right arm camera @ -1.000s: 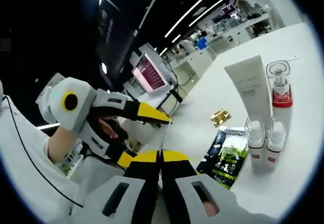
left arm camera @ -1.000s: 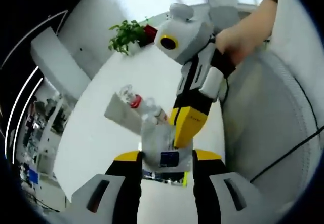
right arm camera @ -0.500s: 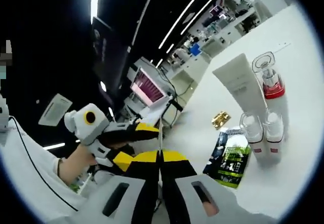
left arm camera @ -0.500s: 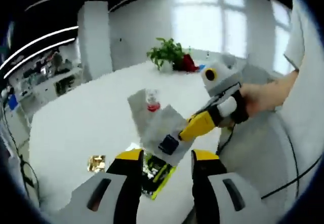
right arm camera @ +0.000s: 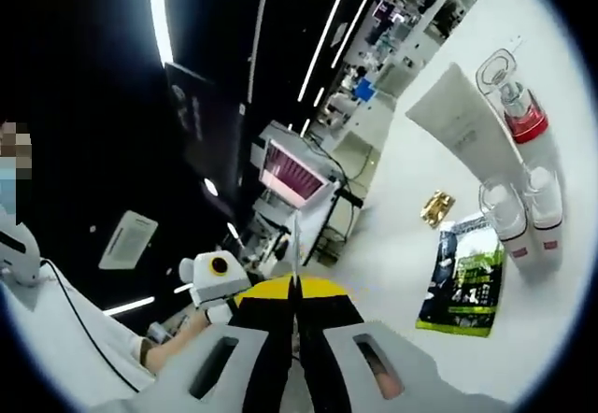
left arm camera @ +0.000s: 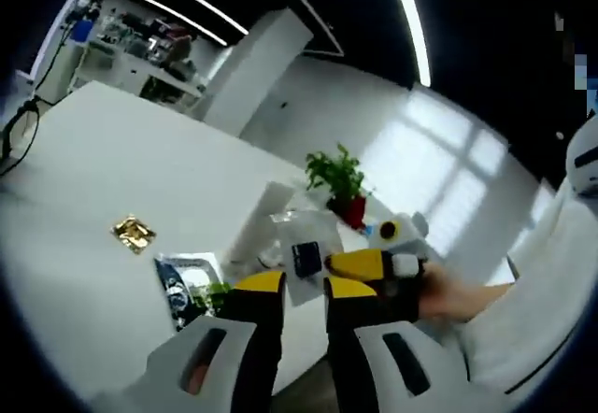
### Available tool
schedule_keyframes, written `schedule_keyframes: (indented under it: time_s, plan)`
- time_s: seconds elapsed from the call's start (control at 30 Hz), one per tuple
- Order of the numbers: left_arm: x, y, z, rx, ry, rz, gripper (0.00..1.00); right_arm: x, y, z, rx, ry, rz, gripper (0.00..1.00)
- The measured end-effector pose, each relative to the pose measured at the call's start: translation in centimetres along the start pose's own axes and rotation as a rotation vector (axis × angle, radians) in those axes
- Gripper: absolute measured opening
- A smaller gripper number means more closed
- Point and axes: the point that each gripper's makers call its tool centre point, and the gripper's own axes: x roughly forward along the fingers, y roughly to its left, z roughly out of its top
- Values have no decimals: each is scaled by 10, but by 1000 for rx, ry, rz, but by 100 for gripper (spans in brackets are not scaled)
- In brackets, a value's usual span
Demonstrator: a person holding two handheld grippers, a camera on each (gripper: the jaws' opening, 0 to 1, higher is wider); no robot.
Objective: Arrange the skincare products in the storage area until every visible bottle or jar stands upright without overlapping.
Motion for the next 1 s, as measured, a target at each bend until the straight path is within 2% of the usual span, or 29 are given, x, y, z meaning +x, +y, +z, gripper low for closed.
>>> schedule_keyframes:
  time_s: [0.17,0.47,0.53,0.67,1.0]
  plan:
    - [-3,3,-2,-48,-14,10,4,4,1,-4,32,-1,3,1]
    - [-8,13,-7,-68,1,76,1,10,-9,-15,20,39,-68,2]
    - [-10,17,-8,-62,9,94,1,11,-13,-17,-2,51,-91,2]
    - [-11,23,-10,-62,28,113,1,13,-20,-22,-115,88,-135,6]
    - [-15,38,-14,-162,38,138,1,21,-25,-33,-272,173,-172,32]
